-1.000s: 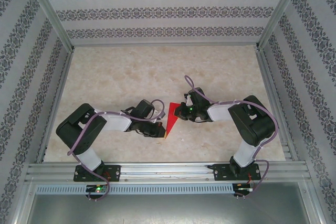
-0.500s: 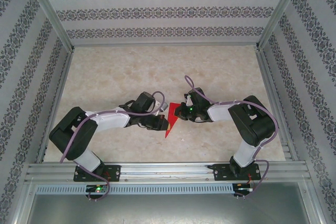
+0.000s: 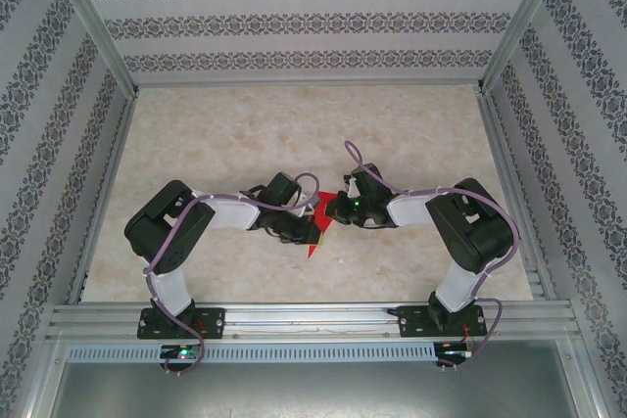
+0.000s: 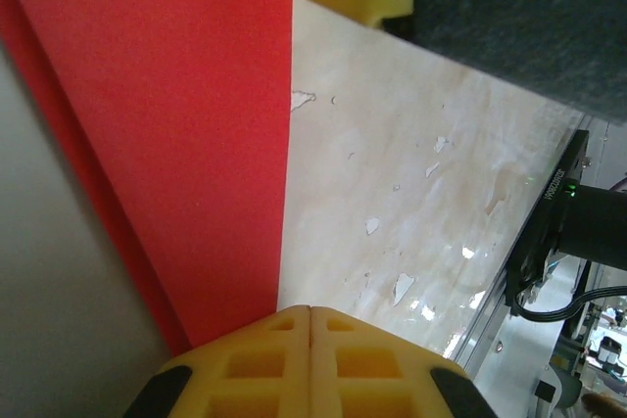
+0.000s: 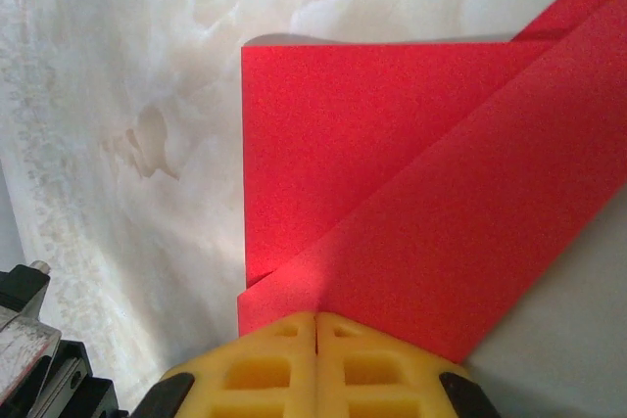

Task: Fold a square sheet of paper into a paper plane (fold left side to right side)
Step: Fold the wing for the fifth time at the center of the table.

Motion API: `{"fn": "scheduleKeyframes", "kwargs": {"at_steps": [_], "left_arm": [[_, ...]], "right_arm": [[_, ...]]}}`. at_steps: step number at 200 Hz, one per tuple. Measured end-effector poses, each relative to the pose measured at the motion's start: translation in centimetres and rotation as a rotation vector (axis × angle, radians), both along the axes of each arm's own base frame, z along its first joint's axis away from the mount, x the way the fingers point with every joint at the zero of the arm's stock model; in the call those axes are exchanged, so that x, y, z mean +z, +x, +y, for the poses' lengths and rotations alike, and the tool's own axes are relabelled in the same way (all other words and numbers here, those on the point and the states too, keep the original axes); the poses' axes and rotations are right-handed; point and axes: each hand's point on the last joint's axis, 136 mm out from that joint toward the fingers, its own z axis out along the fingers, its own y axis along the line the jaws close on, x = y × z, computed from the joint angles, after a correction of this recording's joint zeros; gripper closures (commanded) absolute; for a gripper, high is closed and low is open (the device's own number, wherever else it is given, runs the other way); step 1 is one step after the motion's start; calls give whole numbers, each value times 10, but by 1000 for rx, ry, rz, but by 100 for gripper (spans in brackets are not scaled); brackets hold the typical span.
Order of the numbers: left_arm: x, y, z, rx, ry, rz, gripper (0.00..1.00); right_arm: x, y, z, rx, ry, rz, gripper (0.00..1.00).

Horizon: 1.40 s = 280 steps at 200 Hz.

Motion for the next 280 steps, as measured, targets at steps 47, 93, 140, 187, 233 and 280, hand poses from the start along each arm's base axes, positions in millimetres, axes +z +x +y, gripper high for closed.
{"fn": "scheduleKeyframes", "kwargs": {"at_steps": [47,93,140,187,233,280], "left_arm": [[-7,-6,4,-9,9,-6,100],[-7,-14,10,-9,-3,-28,100],[-7,-30,19,-15,11,-28,100],[-8,-52,29,-34,51,4,100],[8,-54,34,-24,63,-19,100],[41,-29,40,30,31,-164,100]], "right_arm": [[0,0,0,0,0,0,100],[0,0,0,0,0,0,100],[0,0,0,1,0,1,100],[0,0,0,3,-1,-1,100],[0,0,0,6,-4,0,100],[2,0,-2,10,-21,-8,100]]}}
